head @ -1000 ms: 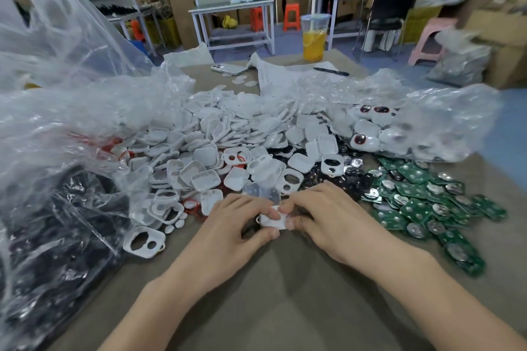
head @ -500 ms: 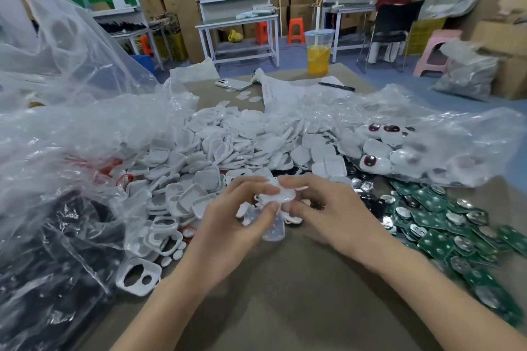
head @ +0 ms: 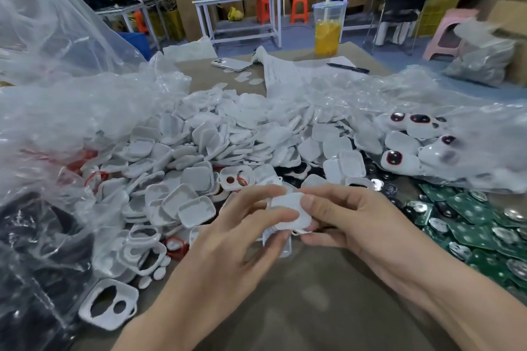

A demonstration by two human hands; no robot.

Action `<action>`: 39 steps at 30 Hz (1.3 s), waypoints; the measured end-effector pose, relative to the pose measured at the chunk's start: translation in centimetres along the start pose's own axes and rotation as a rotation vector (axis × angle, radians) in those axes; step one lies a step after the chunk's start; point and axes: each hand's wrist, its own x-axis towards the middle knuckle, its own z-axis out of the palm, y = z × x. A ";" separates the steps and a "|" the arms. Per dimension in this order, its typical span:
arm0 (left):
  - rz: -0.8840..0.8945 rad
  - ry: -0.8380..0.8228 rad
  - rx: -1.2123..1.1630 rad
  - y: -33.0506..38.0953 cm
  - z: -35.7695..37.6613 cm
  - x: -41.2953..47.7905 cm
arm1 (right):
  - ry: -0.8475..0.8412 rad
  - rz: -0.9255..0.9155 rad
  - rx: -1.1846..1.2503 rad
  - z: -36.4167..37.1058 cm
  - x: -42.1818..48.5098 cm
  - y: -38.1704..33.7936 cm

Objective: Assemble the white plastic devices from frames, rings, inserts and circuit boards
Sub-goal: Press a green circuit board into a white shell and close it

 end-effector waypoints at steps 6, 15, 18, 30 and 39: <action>-0.413 0.063 -0.474 0.5 0.3 0.0 | 0.056 -0.023 0.010 0.4 0.1 0.6; -0.676 0.061 -0.886 -0.4 0.6 0.3 | 0.086 -0.060 -0.002 1.3 -0.5 0.6; -0.716 0.062 -0.973 -0.8 0.6 0.1 | 0.119 -0.101 -0.022 1.7 -0.6 0.9; -0.712 0.054 -1.053 -1.2 1.1 0.1 | 0.139 -0.174 -0.045 1.8 -0.8 1.2; -0.693 0.098 -0.913 -0.5 1.5 0.0 | 0.158 -0.217 -0.102 1.7 -1.0 1.1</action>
